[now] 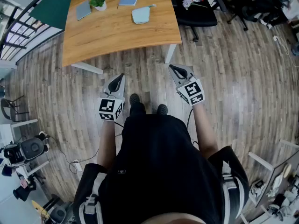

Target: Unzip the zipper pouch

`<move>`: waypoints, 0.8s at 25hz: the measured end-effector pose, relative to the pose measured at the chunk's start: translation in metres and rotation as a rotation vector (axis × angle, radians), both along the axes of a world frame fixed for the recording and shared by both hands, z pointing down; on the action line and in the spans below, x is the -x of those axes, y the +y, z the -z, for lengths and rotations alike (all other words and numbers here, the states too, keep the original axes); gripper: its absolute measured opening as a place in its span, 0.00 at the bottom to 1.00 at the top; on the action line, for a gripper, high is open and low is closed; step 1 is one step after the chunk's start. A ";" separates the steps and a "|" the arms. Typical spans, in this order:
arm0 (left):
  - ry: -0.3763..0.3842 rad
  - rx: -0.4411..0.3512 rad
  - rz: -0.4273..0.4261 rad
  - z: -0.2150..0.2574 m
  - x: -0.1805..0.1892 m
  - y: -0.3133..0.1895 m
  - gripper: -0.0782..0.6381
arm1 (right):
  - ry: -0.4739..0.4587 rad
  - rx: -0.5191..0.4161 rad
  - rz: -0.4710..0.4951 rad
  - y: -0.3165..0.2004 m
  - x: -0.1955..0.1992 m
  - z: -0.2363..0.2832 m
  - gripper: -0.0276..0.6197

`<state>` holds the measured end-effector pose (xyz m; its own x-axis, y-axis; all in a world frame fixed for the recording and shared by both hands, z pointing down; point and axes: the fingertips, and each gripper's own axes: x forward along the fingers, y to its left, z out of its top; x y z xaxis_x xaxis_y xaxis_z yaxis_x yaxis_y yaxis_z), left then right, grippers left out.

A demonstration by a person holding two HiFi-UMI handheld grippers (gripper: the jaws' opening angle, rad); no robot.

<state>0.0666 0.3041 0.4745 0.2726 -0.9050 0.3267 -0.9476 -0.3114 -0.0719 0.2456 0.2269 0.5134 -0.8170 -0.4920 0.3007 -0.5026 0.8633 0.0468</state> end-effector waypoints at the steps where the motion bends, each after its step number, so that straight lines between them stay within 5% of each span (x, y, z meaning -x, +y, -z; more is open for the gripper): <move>1: 0.000 0.001 0.003 0.000 -0.006 0.002 0.11 | 0.001 0.000 0.003 0.002 -0.005 0.000 0.05; 10: -0.024 -0.008 0.008 0.006 -0.042 0.007 0.11 | -0.031 0.014 0.034 0.014 -0.027 -0.001 0.05; 20: -0.018 -0.008 0.029 0.003 -0.039 0.011 0.11 | -0.066 0.009 0.063 0.020 -0.024 0.002 0.05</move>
<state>0.1061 0.3152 0.4719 0.2400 -0.9151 0.3239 -0.9547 -0.2829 -0.0919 0.2693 0.2471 0.5114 -0.8644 -0.4368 0.2489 -0.4492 0.8934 0.0078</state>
